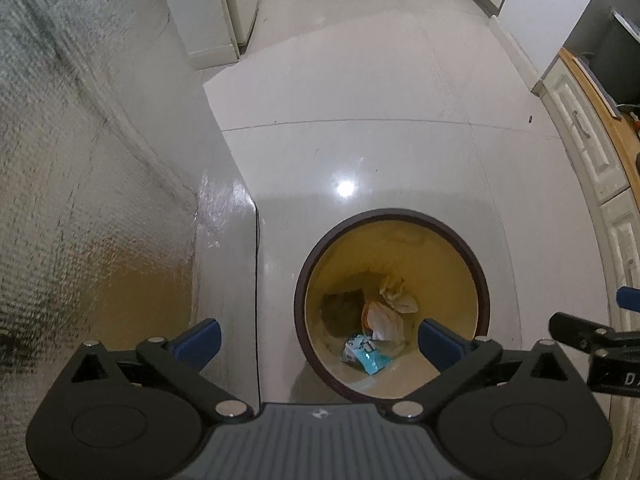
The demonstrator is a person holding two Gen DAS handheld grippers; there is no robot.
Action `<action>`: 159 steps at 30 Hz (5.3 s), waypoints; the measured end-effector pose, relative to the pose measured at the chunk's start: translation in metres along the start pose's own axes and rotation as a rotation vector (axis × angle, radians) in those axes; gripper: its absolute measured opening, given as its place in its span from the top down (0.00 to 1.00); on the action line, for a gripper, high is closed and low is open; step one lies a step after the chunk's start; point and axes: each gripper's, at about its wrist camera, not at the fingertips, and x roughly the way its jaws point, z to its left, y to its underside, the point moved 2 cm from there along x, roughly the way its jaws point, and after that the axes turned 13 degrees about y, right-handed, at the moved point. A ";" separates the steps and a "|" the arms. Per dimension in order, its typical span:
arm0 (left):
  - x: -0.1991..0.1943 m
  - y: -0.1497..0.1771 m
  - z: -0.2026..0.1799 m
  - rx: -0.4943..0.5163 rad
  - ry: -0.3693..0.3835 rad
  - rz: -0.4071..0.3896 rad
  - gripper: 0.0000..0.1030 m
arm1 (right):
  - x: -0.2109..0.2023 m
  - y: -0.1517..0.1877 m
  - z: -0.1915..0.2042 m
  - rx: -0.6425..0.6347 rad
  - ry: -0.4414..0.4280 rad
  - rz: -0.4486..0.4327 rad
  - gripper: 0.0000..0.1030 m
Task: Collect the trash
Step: 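Open the left tool over the bin while the right tool releases the tissue, then move both empty tools back to the counter trash, then grasp the blue patterned bag with the left tool while the right tool grasps the yellow cigarette box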
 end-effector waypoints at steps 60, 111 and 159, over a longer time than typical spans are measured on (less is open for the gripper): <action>-0.322 0.067 -0.058 0.084 0.012 -0.681 0.00 | -0.285 0.034 -0.044 0.113 0.007 -0.647 0.00; -0.476 0.159 0.299 -0.392 -0.348 -0.797 0.00 | -0.383 -0.042 0.286 -0.558 -0.431 -0.905 0.00; -0.452 0.193 0.303 -0.388 -0.246 -0.773 0.81 | -0.372 -0.003 0.323 -0.598 -0.507 -0.617 0.34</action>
